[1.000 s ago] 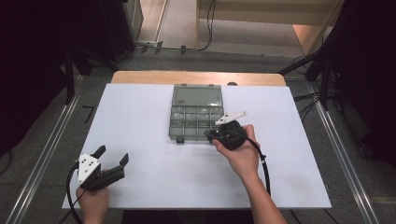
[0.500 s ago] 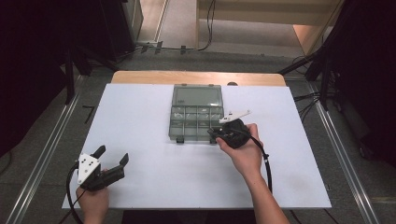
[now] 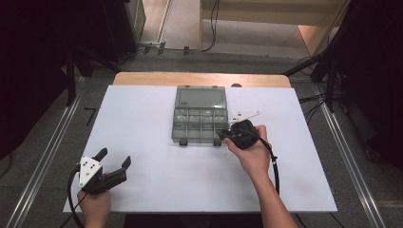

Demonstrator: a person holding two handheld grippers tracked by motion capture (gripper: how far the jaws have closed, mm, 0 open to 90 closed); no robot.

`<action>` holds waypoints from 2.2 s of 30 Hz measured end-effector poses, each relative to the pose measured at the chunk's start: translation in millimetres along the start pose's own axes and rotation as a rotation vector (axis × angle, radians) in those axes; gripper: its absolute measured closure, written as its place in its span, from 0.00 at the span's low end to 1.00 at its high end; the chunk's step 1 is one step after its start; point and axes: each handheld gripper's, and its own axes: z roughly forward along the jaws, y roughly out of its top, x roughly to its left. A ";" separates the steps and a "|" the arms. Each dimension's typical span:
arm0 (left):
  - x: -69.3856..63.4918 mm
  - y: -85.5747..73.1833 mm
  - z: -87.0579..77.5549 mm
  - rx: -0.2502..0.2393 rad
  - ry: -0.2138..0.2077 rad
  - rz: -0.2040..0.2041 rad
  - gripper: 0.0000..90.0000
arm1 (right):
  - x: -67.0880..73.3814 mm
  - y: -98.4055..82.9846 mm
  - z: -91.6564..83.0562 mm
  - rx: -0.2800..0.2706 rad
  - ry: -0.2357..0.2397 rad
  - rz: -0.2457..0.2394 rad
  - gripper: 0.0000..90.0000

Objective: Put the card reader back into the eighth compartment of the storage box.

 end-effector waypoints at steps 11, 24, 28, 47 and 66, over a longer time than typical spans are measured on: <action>0.0 0.0 -0.1 0.000 -0.001 0.001 0.16 | -9.2 0.8 9.7 0.006 -0.015 0.021 0.80; 0.0 -0.1 0.0 -0.001 0.000 0.000 0.16 | -20.5 6.4 23.9 0.003 -0.038 0.054 0.79; 0.1 0.0 0.1 0.000 0.000 0.001 0.16 | -22.7 6.7 21.5 -0.034 -0.050 0.075 0.54; -0.5 -0.2 0.5 0.002 0.000 0.007 0.16 | -26.1 -14.9 -12.4 -0.186 -0.012 0.101 0.00; -0.5 -0.1 0.4 0.001 0.000 0.007 0.16 | -33.6 -44.7 -37.3 -0.237 -0.030 0.103 0.00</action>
